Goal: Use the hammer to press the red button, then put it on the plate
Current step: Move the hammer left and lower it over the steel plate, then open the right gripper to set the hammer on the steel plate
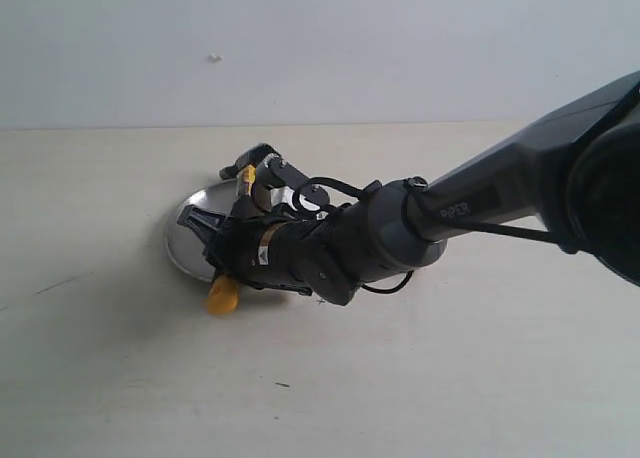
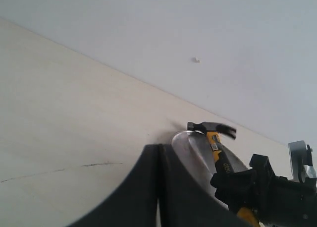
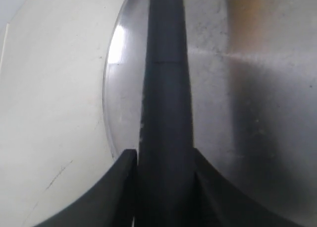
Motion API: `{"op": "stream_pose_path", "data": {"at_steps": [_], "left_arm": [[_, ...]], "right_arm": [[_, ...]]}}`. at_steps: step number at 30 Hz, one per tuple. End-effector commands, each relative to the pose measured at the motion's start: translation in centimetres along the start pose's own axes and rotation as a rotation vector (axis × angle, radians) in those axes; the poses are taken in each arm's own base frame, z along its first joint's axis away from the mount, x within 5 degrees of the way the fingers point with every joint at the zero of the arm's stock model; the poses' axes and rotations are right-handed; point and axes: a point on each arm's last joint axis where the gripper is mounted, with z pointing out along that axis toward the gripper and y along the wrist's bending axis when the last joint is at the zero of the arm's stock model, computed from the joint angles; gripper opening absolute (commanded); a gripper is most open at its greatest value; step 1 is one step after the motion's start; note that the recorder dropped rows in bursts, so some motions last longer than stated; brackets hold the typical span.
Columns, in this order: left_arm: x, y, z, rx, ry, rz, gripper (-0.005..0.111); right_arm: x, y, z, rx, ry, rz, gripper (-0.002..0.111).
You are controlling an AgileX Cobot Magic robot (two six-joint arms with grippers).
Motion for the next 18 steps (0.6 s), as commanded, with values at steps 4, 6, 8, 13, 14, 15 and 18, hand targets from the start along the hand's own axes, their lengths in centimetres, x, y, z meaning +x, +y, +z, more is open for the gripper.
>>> {"op": "stream_pose_path", "data": {"at_steps": [4, 6, 8, 13, 14, 15, 18], "left_arm": [[0.1, 0.0, 0.0, 0.009, 0.003, 0.006, 0.0], [0.1, 0.0, 0.0, 0.009, 0.003, 0.006, 0.0], [0.1, 0.0, 0.0, 0.009, 0.003, 0.006, 0.0], [0.1, 0.0, 0.0, 0.009, 0.003, 0.006, 0.0], [0.1, 0.0, 0.0, 0.009, 0.003, 0.006, 0.0], [0.1, 0.0, 0.0, 0.009, 0.003, 0.006, 0.0], [0.1, 0.0, 0.0, 0.009, 0.003, 0.006, 0.0]], "right_arm": [[-0.2, 0.6, 0.0, -0.029, -0.013, -0.01, 0.047], [-0.2, 0.5, 0.0, -0.021, -0.009, 0.002, 0.05], [-0.1, 0.3, 0.0, 0.001, 0.001, 0.016, 0.055], [-0.1, 0.3, -0.5, 0.063, 0.029, 0.015, 0.064], [-0.2, 0.4, -0.7, 0.067, 0.031, 0.013, 0.064], [-0.3, 0.5, -0.9, 0.072, 0.033, 0.013, 0.064], [-0.6, 1.0, -1.5, 0.088, 0.038, 0.009, 0.064]]}}
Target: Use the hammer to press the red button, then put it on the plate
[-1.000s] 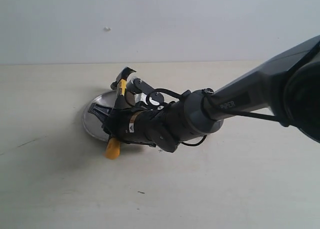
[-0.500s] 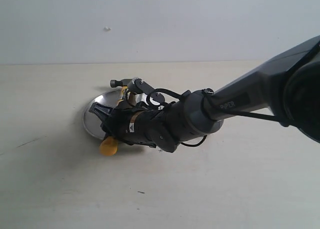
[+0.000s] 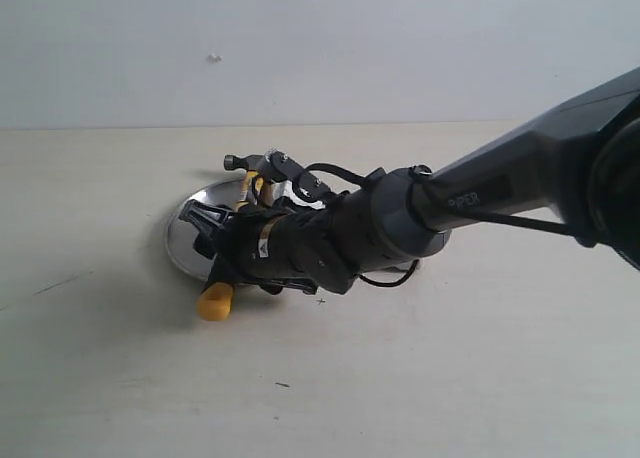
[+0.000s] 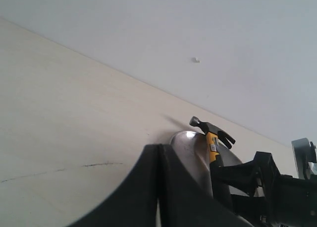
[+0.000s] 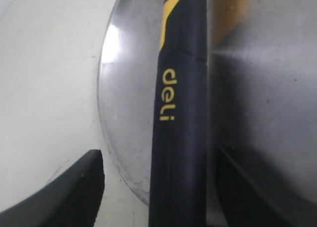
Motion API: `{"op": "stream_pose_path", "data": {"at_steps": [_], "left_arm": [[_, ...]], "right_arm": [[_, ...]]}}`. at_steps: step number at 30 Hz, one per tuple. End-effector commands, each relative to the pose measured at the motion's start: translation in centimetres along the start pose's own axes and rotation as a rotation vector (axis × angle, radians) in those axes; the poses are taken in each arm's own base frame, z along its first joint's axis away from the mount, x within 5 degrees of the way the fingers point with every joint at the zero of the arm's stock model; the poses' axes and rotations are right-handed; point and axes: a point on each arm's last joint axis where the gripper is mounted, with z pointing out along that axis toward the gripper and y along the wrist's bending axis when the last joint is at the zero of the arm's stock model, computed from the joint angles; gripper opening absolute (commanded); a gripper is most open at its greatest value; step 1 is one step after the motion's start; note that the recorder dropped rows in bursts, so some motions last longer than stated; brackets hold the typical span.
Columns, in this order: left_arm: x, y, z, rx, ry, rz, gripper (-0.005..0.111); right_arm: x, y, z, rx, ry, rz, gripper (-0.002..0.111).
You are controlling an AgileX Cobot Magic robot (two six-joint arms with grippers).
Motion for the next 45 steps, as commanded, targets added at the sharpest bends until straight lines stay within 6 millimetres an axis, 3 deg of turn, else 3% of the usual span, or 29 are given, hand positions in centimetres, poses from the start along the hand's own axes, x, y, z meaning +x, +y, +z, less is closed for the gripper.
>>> {"op": "stream_pose_path", "data": {"at_steps": [1, 12, 15, 20, 24, 27, 33, 36, 37, 42, 45], "left_arm": [[0.1, 0.0, 0.0, 0.009, 0.003, 0.006, 0.0], [0.1, 0.0, 0.0, 0.009, 0.003, 0.006, 0.0], [0.1, 0.0, 0.0, 0.009, 0.003, 0.006, 0.0], [0.1, 0.0, 0.0, 0.009, 0.003, 0.006, 0.0], [0.1, 0.0, 0.0, 0.009, 0.003, 0.006, 0.0], [0.1, 0.0, 0.0, 0.009, 0.003, 0.006, 0.0], [0.1, 0.0, 0.0, 0.009, 0.003, 0.006, 0.0], [0.1, 0.0, 0.0, 0.009, 0.003, 0.006, 0.0], [0.1, 0.0, 0.0, 0.009, 0.003, 0.006, 0.0], [0.1, 0.0, 0.0, 0.009, 0.003, 0.006, 0.0], [0.1, 0.0, 0.0, 0.009, 0.003, 0.006, 0.0]], "right_arm": [[-0.3, 0.7, -1.1, 0.042, 0.018, -0.018, 0.064], [-2.1, 3.7, -5.5, 0.065, 0.019, -0.115, 0.059], [-2.8, 4.8, -7.7, 0.091, 0.024, -0.196, 0.043], [-2.9, 6.6, -13.0, 0.188, 0.001, -0.482, 0.0], [-0.9, 7.3, -18.3, 0.163, -0.105, -0.603, 0.0], [1.8, 7.0, -22.2, 0.08, -0.149, -0.658, 0.0], [4.5, 5.8, -28.8, -0.095, -0.184, -0.674, 0.0], [5.3, 3.5, -31.5, -0.136, -0.186, -0.687, 0.0], [5.5, 1.9, -32.8, -0.156, -0.186, -0.665, 0.0], [5.5, -1.3, -35.0, -0.199, -0.183, -0.508, 0.0], [5.2, -1.4, -36.1, -0.243, -0.191, -0.466, 0.0]]}}
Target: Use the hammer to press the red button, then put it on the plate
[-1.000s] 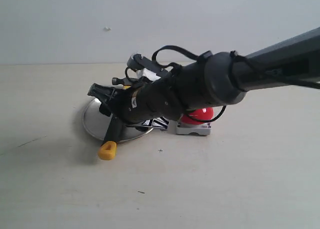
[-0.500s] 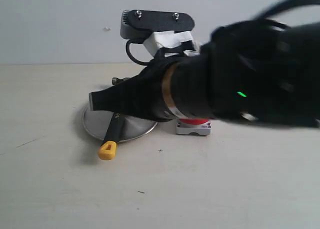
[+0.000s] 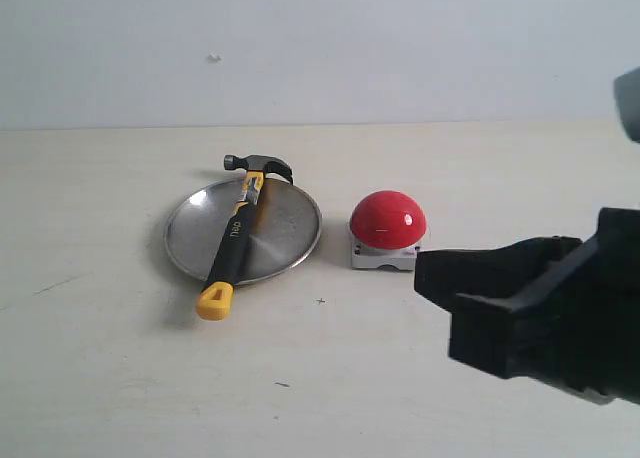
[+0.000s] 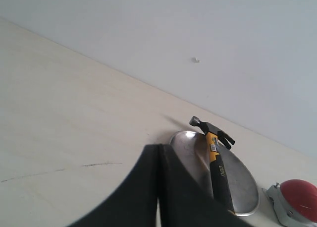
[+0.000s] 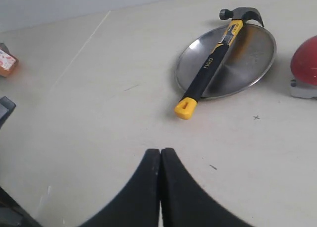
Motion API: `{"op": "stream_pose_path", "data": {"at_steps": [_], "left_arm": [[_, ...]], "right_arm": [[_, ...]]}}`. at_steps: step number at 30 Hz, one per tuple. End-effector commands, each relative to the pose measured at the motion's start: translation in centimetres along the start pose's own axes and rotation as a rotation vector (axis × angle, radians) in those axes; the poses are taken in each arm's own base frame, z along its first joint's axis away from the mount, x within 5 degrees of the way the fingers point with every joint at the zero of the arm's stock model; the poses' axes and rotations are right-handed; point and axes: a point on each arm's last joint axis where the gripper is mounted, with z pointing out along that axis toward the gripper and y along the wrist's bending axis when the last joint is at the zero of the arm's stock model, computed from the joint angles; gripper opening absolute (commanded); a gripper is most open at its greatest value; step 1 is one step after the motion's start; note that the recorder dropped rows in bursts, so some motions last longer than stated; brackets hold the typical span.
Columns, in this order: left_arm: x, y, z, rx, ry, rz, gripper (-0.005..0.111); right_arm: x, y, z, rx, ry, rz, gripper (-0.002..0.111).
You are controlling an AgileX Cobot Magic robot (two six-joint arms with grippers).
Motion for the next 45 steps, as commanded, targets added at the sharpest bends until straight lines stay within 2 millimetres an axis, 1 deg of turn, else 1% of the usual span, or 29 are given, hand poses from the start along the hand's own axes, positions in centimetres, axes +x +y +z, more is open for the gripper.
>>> {"op": "stream_pose_path", "data": {"at_steps": [1, 9, 12, 14, 16, 18, 21, 26, 29, 36, 40, 45], "left_arm": [[0.1, 0.0, 0.0, 0.009, 0.003, 0.006, 0.0], [0.1, 0.0, 0.0, 0.009, 0.003, 0.006, 0.0], [0.1, 0.0, 0.0, 0.009, 0.003, 0.006, 0.0], [0.1, 0.0, 0.0, 0.009, 0.003, 0.006, 0.0], [0.1, 0.0, 0.0, 0.009, 0.003, 0.006, 0.0], [0.1, 0.0, 0.0, 0.009, 0.003, 0.006, 0.0], [0.1, 0.0, 0.0, 0.009, 0.003, 0.006, 0.0], [0.1, 0.0, 0.0, 0.009, 0.003, 0.006, 0.0], [0.1, 0.0, 0.0, 0.009, 0.003, 0.006, 0.0], [0.1, 0.0, 0.0, 0.009, 0.003, 0.006, 0.0], [0.1, 0.0, 0.0, 0.009, 0.003, 0.006, 0.0], [0.1, 0.0, 0.0, 0.009, 0.003, 0.006, 0.0]], "right_arm": [[-0.3, -0.2, -1.1, -0.036, -0.025, 0.036, 0.0], [-0.4, -0.2, -1.2, -0.039, -0.029, 0.031, 0.0], [-0.5, -0.2, -1.3, -0.044, -0.047, -0.034, 0.0], [-0.6, -0.2, -1.5, -0.05, -0.052, -0.025, 0.0], [-1.2, -0.4, -2.2, -0.057, -0.103, -0.111, 0.0], [-1.5, -1.0, -2.9, -0.076, -0.147, -0.192, 0.0], [-1.0, -2.5, -3.7, -0.101, -0.208, -0.251, 0.0], [0.5, -5.8, -5.1, -0.047, -0.331, -0.194, 0.0], [1.2, -6.9, -6.0, -0.008, -0.413, -0.172, 0.0], [2.9, -9.2, -7.0, 0.124, -0.552, -0.117, 0.0], [4.1, -10.0, -7.0, 0.163, -0.616, -0.102, 0.0], [4.9, -11.0, -6.9, 0.244, -0.661, -0.089, 0.0]]}}
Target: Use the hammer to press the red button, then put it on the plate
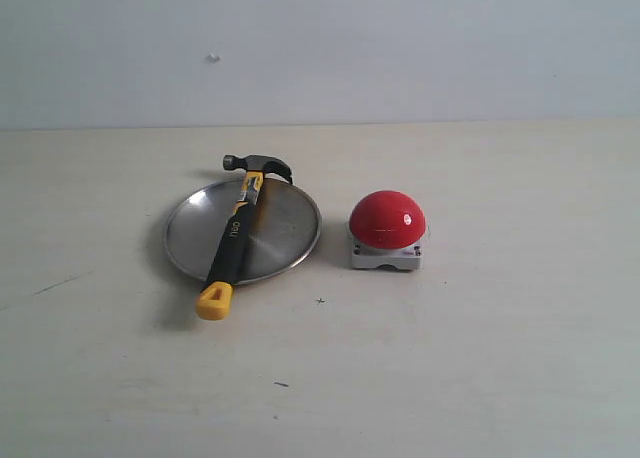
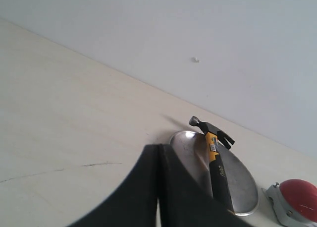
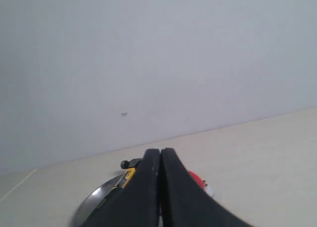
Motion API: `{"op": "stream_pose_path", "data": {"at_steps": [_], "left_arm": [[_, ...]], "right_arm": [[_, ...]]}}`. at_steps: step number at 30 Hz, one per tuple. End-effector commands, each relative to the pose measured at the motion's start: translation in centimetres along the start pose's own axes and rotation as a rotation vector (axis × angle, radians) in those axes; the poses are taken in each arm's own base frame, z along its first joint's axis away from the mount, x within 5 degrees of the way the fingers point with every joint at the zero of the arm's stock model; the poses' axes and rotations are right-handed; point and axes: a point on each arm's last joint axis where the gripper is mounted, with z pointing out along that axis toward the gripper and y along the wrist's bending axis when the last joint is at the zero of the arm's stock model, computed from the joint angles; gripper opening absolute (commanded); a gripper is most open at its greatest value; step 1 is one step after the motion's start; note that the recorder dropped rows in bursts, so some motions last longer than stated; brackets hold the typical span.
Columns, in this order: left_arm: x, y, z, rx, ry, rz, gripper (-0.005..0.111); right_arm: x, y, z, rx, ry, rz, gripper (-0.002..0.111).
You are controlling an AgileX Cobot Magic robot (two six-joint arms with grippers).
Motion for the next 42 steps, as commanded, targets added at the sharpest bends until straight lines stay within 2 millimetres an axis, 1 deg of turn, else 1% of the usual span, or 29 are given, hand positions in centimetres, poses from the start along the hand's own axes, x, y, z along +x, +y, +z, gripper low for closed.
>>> {"op": "stream_pose_path", "data": {"at_steps": [1, 5, 10, 25, 31, 32, 33, 36, 39, 42], "left_arm": [[0.1, 0.0, 0.0, 0.009, 0.003, 0.006, 0.0], [0.1, 0.0, 0.0, 0.009, 0.003, 0.006, 0.0], [0.1, 0.0, 0.0, 0.009, 0.003, 0.006, 0.0], [0.1, 0.0, 0.0, 0.009, 0.003, 0.006, 0.0], [0.1, 0.0, 0.0, 0.009, 0.003, 0.006, 0.0], [0.1, 0.0, 0.0, 0.009, 0.003, 0.006, 0.0], [0.1, 0.0, 0.0, 0.009, 0.003, 0.006, 0.0], [0.1, 0.0, 0.0, 0.009, 0.003, 0.006, 0.0], [0.1, 0.0, 0.0, 0.009, 0.003, 0.006, 0.0], [0.1, 0.0, 0.0, 0.009, 0.003, 0.006, 0.0]], "right_arm": [[0.7, -0.7, -0.2, 0.068, -0.03, -0.017, 0.0], [1.2, -1.4, -0.2, 0.136, -0.038, -0.022, 0.0], [1.0, -1.8, -0.3, 0.191, -0.057, -0.027, 0.0], [1.0, -1.9, -0.3, 0.21, -0.056, -0.022, 0.0], [0.8, -2.1, -0.3, 0.23, -0.08, -0.086, 0.0], [0.7, -2.3, -0.4, 0.249, -0.085, -0.085, 0.0], [0.7, -2.4, -0.4, 0.266, -0.091, -0.047, 0.0], [1.1, -2.8, -0.6, 0.311, -0.04, -0.149, 0.0], [1.1, -2.7, -1.0, 0.314, -0.035, -0.223, 0.0], [1.2, -2.7, -1.2, 0.314, -0.045, -0.179, 0.0]]}}
